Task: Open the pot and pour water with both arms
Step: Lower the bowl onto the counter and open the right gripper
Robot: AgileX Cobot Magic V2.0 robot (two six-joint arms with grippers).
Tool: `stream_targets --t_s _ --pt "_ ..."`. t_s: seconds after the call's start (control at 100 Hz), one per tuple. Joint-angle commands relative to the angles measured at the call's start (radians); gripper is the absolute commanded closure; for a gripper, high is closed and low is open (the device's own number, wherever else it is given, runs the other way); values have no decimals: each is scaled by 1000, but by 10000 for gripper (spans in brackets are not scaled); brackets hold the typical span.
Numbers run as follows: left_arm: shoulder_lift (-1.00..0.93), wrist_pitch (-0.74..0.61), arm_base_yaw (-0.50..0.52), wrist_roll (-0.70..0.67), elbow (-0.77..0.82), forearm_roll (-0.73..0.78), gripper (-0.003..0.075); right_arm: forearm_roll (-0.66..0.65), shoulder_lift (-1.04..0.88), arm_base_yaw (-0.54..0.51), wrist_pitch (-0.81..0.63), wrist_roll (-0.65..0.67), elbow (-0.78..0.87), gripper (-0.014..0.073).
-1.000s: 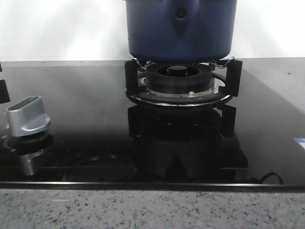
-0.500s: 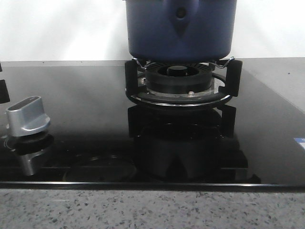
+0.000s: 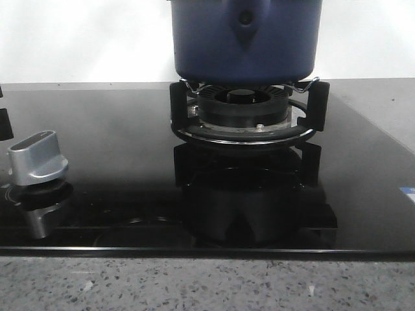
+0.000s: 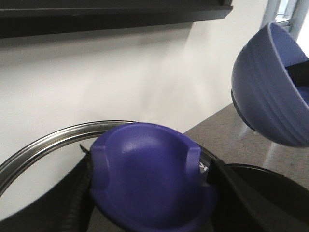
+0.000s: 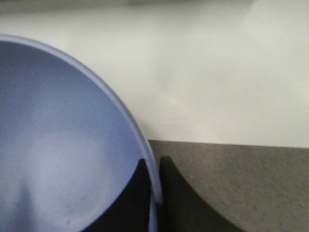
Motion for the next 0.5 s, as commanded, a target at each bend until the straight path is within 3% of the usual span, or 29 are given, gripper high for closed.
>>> stream_targets --t_s 0.0,0.27,0.49 --pt "-56 40 -2 -3 -39 -112 604 1 -45 -56 92 -4 -93 660" --pt "-56 66 -55 -1 -39 -137 604 1 -41 -219 439 -4 -117 660" --pt "-56 48 -139 1 -39 -137 604 -5 -23 -355 563 -51 -88 660"
